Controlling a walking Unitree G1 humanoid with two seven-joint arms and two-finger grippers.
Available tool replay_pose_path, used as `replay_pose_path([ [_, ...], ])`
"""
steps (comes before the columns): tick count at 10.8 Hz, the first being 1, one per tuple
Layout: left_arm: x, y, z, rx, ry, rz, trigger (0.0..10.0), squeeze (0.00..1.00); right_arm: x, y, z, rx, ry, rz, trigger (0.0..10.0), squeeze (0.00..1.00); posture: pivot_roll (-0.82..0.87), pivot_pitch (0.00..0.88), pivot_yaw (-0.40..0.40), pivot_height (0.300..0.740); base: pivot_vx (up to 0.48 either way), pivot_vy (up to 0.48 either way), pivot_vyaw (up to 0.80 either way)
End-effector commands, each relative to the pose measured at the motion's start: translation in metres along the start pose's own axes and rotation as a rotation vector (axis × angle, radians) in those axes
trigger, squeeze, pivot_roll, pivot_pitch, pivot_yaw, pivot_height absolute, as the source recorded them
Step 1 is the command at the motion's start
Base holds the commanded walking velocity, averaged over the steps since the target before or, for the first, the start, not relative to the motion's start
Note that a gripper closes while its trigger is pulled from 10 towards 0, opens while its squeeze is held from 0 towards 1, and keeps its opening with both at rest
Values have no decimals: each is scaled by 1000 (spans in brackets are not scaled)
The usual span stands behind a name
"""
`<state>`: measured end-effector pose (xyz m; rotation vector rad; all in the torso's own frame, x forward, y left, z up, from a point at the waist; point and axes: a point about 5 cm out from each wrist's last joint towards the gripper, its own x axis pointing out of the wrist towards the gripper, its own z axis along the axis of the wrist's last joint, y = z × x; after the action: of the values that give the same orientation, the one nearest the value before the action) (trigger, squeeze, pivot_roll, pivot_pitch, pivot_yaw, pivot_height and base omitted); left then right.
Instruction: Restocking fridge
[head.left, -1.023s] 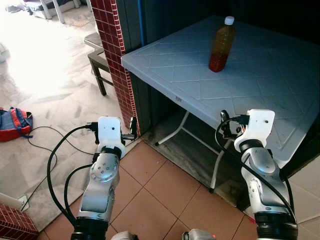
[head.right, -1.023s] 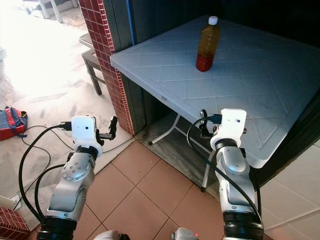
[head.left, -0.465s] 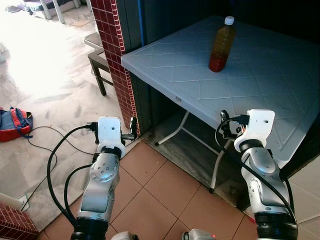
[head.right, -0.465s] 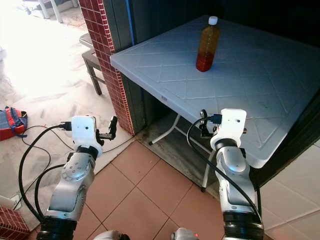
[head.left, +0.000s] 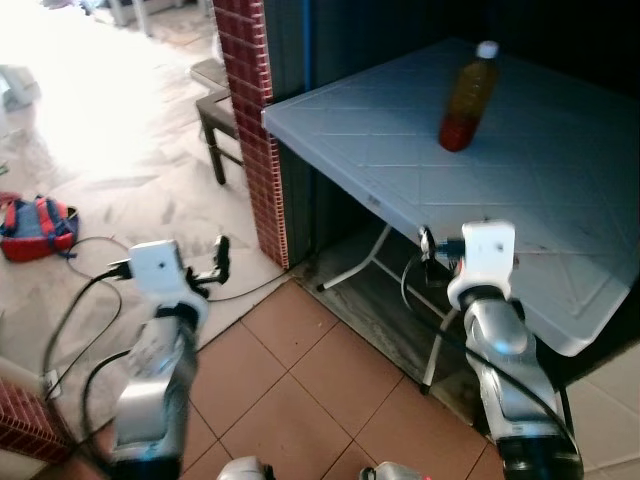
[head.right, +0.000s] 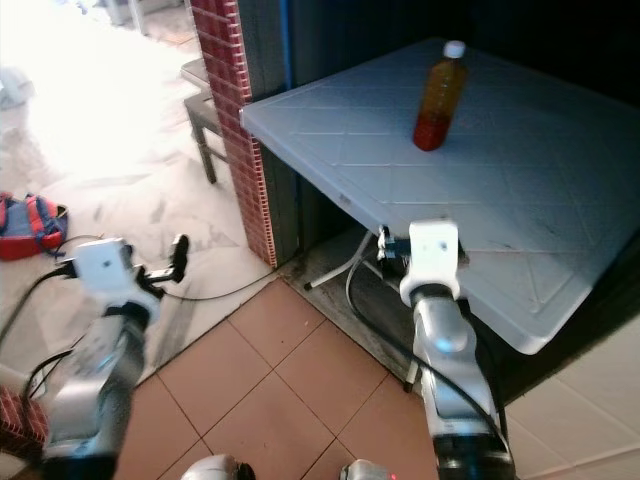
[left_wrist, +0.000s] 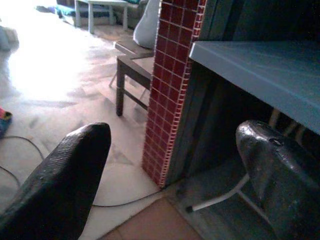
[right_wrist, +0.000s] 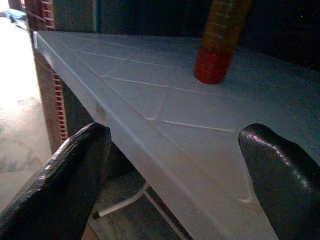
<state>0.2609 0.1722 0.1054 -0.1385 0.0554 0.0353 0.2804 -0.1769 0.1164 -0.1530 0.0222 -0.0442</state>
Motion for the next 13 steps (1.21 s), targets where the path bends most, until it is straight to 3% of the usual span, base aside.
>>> replay_pose_path([
  [1, -3, 1, 7, 52, -50, -20, 10000, 0, 0, -5, -3, -37, 15, -30, 10000, 0, 28, 7, 7, 740, 0, 0, 0],
  [2, -6, 5, 8, 53, -53, -5, 10000, 0, -3, -4, -4, 18, -11, -26, 10000, 0, 26, 3, 7, 740, 0, 0, 0],
  [3, -20, 19, 4, 52, -45, 60, 10000, 0, -17, -16, -7, 32, -29, -33, 10000, 0, 16, 0, 3, 740, 0, 0, 0],
  [4, -28, 24, -2, 64, -26, 75, 10000, 0, -23, -20, -9, -14, -43, -5, 10000, 0, 10, 0, 5, 740, 0, 0, 0],
  [6, -24, 19, 5, 155, -35, 34, 10000, 0, -22, -30, -4, -47, -101, -9, 10000, 0, 4, 7, -10, 740, 0, 0, 0],
  [7, -24, 17, 1, 124, -9, 53, 10000, 0, -22, -28, -1, -78, -118, -6, 10000, 0, 8, 1, -15, 740, 0, 0, 0],
  [8, -24, 8, 5, -15, -22, 47, 10000, 0, -19, -21, 11, -122, -160, -9, 10000, 0, 23, 18, -15, 740, 0, 0, 0],
  [10, -32, 7, 6, -45, -44, 5, 10000, 0, -20, -15, 16, -41, -155, -46, 10000, 0, 18, 23, -9, 740, 0, 0, 0],
  [13, -33, 12, 1, -31, -19, 7, 10000, 0, -27, -17, 8, -18, -96, -55, 10000, 0, -1, 36, -1, 740, 0, 140, 0],
])
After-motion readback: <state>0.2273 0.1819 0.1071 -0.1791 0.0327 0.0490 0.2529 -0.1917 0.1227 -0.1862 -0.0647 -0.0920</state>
